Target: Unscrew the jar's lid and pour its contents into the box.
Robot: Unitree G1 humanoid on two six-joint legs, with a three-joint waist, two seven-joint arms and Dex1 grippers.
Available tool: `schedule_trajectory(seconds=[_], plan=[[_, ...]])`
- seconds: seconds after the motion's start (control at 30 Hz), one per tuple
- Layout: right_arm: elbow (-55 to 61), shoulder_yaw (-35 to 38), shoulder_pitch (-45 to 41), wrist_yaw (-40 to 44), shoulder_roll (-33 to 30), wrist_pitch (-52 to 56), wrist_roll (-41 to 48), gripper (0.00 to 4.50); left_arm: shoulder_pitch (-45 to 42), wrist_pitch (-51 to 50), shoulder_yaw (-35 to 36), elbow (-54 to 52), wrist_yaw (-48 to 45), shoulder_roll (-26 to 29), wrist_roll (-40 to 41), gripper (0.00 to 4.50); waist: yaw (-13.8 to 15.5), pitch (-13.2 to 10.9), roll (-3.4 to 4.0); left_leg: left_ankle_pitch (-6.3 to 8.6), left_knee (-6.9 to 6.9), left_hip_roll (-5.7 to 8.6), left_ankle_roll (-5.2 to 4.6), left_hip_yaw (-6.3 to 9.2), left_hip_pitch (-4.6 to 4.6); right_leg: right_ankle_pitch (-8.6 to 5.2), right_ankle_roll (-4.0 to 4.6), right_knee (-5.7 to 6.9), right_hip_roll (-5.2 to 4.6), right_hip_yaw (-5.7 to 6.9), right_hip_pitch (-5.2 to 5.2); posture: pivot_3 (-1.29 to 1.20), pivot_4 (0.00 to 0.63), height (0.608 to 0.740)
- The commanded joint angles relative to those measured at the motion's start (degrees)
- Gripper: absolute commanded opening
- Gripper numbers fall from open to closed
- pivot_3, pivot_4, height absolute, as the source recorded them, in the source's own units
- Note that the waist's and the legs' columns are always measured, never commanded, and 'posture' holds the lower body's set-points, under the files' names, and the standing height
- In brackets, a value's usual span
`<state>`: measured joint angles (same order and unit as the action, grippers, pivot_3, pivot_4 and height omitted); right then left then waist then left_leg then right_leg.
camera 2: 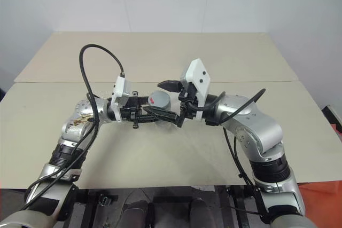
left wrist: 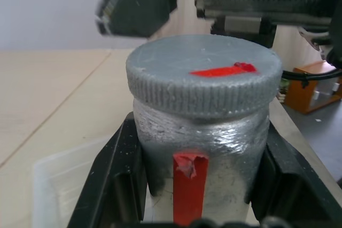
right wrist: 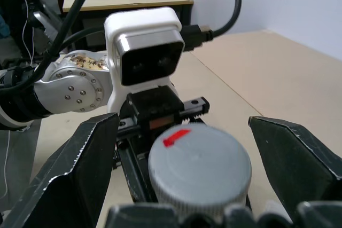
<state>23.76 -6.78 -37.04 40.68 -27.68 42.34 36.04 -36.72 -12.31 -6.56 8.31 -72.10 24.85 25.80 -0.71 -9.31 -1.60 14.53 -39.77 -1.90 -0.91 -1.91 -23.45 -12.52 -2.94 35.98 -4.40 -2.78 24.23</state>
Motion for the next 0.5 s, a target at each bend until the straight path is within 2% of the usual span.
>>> schedule_trajectory(seconds=[0.03, 0.23, 0.33, 0.43, 0.5], plan=[[0.1, -0.21, -1.22, 0.02, 0.3, -0.04, -0.55, 4.5, -0.9, 1.39, 0.34, -1.18, -0.59, -0.27, -0.07, 2.03, 0.0, 0.0, 0.0, 0.0, 0.0, -0.01, 0.0, 0.0, 0.01, 0.0, 0.0, 0.0, 0.0, 0.0, 0.0, 0.0, 0.15, 0.74], [-0.95, -0.56, -0.64, 0.7, 0.48, -0.79, -1.49, 4.5, -0.77, 1.59, 0.56, -1.19, -0.8, -0.3, -0.27, 2.03, 0.0, 0.0, 0.0, 0.0, 0.0, 0.01, 0.0, 0.0, -0.02, 0.0, 0.0, -0.01, 0.0, 0.0, 0.0, 0.0, 0.15, 0.74], [-1.34, -0.56, -0.82, 1.07, 0.5, -1.23, -1.77, 3.91, -0.7, 1.58, 0.74, -1.29, -0.79, -0.41, -0.44, 2.03, 0.0, 0.0, 0.0, 0.0, 0.0, 0.0, 0.0, 0.01, -0.01, 0.0, 0.0, 0.0, 0.0, 0.0, 0.0, 0.0, 0.15, 0.74], [-1.66, -0.45, -0.99, 1.5, 0.64, -1.85, -1.98, 2.9, -0.45, 1.68, 0.83, -1.45, -0.84, -0.39, -0.58, 2.03, 0.0, 0.0, 0.0, 0.0, 0.0, 0.0, 0.0, 0.01, -0.01, 0.0, 0.0, -0.01, 0.0, 0.0, 0.0, 0.0, 0.15, 0.74], [-1.73, -0.31, -0.94, 2.1, 0.61, -2.55, -2.09, 2.75, -0.22, 1.64, 0.78, -1.72, -0.89, -0.29, -0.55, 2.03, 0.0, 0.0, 0.0, 0.0, 0.0, 0.0, 0.0, 0.01, -0.02, 0.0, 0.0, -0.01, 0.0, 0.0, 0.0, 0.0, 0.15, 0.74]])
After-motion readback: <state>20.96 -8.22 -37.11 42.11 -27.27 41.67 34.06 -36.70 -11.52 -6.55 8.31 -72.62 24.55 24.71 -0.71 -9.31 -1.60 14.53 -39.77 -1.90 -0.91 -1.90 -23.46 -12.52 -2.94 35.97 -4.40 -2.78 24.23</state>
